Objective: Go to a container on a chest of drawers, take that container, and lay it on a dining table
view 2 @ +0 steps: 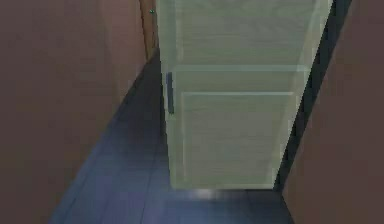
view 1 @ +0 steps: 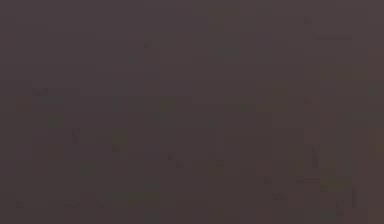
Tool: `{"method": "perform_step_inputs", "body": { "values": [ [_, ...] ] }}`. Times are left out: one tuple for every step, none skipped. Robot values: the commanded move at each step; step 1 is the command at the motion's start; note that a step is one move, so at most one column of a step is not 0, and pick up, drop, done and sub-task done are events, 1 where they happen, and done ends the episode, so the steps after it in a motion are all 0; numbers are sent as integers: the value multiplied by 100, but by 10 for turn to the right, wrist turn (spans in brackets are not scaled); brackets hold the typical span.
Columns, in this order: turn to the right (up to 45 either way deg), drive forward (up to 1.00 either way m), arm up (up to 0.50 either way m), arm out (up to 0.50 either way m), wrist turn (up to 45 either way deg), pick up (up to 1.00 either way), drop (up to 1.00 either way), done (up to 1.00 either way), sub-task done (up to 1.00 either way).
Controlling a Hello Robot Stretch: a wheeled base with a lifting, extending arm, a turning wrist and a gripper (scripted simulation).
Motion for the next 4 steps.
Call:
{"method": "perform_step_inputs", "body": {
  "values": [
    [450, 0, 0, 0, 0, 0, 0, 0, 0],
    [90, 0, 0, 0, 0, 0, 0, 0, 0],
    [0, 100, 0, 0, 0, 0, 0, 0, 0],
    [240, 0, 0, 0, 0, 0, 0, 0, 0]
  ]
}}
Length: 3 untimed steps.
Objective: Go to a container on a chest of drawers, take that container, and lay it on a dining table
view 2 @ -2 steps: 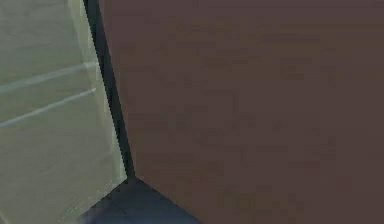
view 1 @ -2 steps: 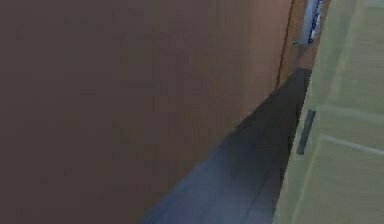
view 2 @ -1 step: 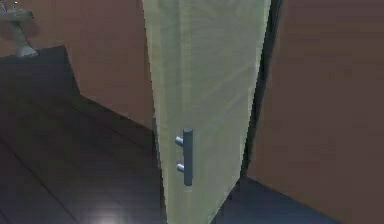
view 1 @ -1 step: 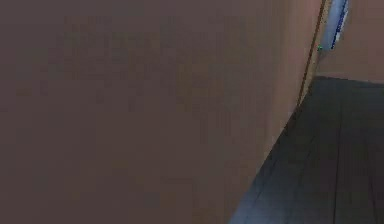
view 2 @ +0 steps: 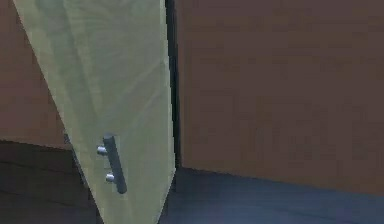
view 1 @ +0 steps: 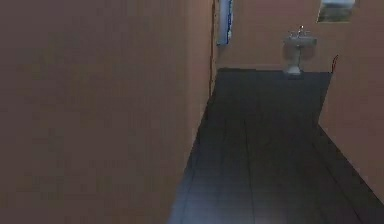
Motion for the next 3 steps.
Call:
{"method": "perform_step_inputs", "body": {
  "values": [
    [0, 5, 0, 0, 0, 0, 0, 0, 0],
    [90, 0, 0, 0, 0, 0, 0, 0, 0],
    [0, 45, 0, 0, 0, 0, 0, 0, 0]
  ]
}}
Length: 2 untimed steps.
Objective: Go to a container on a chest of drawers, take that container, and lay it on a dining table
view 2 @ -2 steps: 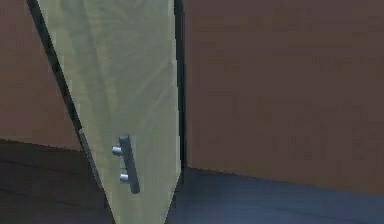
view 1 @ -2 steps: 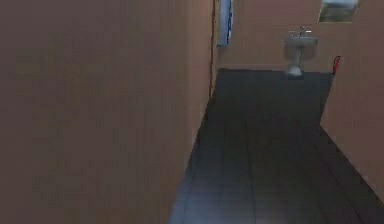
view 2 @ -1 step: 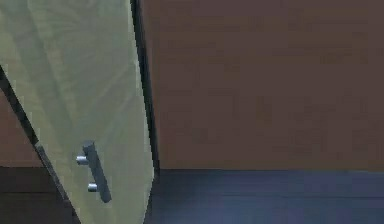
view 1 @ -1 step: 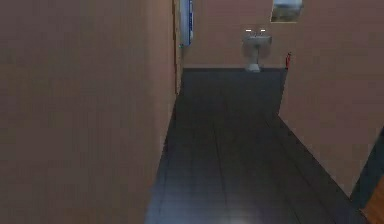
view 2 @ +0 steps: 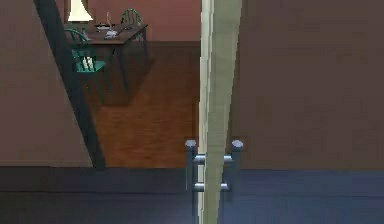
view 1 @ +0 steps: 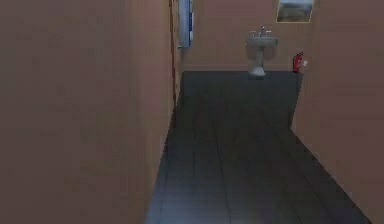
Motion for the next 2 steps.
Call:
{"method": "perform_step_inputs", "body": {
  "values": [
    [300, 0, 0, 0, 0, 0, 0, 0, 0],
    [0, 55, 0, 0, 0, 0, 0, 0, 0]
  ]
}}
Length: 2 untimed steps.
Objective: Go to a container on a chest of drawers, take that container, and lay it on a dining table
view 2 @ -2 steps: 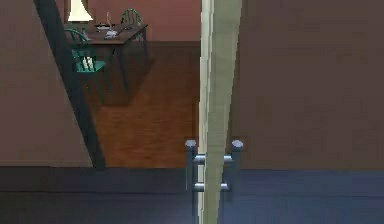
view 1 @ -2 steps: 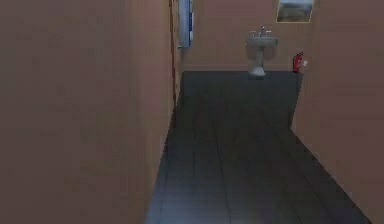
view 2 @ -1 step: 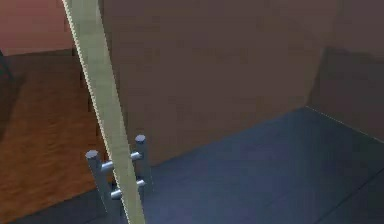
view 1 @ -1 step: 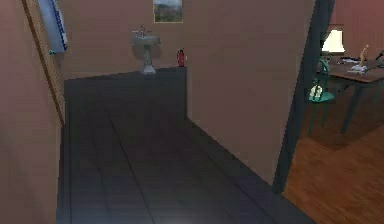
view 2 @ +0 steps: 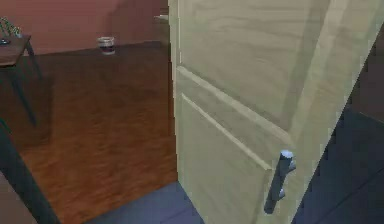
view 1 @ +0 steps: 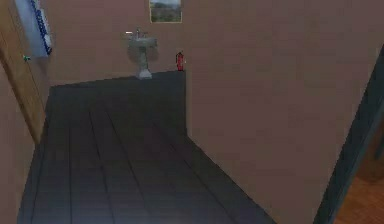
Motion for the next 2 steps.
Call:
{"method": "perform_step_inputs", "body": {
  "values": [
    [450, 0, 0, 0, 0, 0, 0, 0, 0],
    [240, 0, 0, 0, 0, 0, 0, 0, 0]
  ]
}}
